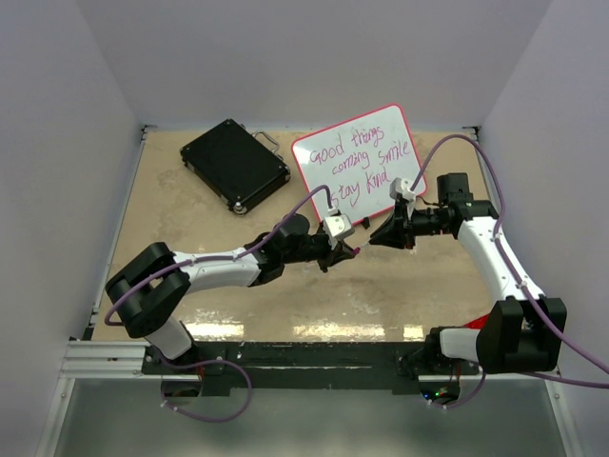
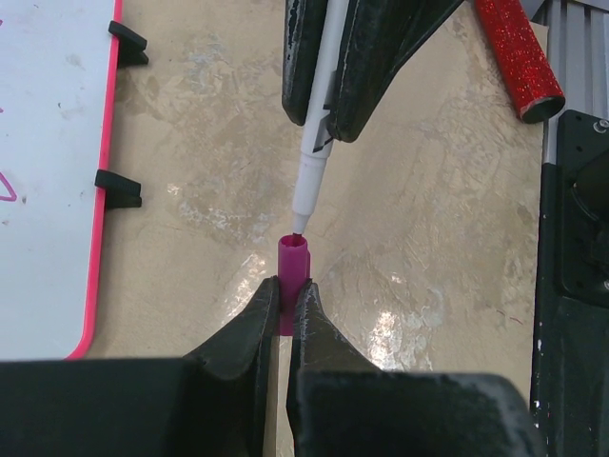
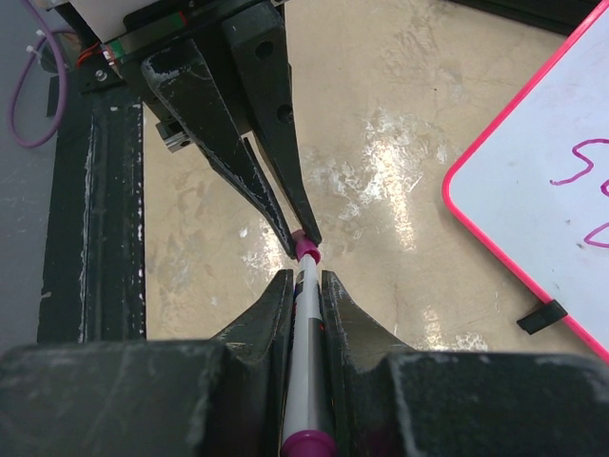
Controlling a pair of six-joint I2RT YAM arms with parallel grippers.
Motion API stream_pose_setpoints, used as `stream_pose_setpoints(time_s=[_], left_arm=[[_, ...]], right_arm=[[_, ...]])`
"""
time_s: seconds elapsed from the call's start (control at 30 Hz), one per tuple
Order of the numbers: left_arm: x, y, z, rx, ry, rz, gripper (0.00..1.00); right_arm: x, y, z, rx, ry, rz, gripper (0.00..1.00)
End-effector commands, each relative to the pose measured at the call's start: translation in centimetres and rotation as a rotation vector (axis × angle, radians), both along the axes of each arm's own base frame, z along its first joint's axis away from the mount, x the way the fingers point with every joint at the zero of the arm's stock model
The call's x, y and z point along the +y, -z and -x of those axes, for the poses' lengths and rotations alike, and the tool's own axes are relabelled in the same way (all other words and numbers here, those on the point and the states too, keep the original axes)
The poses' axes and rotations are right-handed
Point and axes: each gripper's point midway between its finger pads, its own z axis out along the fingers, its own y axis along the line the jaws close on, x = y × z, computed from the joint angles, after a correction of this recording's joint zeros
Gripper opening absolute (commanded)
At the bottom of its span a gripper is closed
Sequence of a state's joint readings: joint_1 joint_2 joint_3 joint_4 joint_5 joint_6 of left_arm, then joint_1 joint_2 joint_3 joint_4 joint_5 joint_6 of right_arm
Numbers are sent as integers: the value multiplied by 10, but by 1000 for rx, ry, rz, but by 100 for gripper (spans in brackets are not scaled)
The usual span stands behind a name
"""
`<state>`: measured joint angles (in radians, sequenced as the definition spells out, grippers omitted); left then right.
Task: Write a sentence on the whiteboard
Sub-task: Insert the pen cap into the whiteboard marker.
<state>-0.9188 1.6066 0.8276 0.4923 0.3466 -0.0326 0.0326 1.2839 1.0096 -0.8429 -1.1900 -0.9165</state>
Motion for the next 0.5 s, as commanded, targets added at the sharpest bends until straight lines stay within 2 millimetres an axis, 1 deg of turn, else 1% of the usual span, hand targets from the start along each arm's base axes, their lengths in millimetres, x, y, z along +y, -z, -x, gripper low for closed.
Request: stream_pose_setpoints(time_s=[0.0, 0.47], left_arm=[[-8, -29, -7, -71, -5, 74, 0], [-11, -40, -7, -93, 10, 87, 0]], right_arm=[[1, -4, -2, -21, 0, -3, 0], [3, -2, -4, -6, -2, -5, 0]])
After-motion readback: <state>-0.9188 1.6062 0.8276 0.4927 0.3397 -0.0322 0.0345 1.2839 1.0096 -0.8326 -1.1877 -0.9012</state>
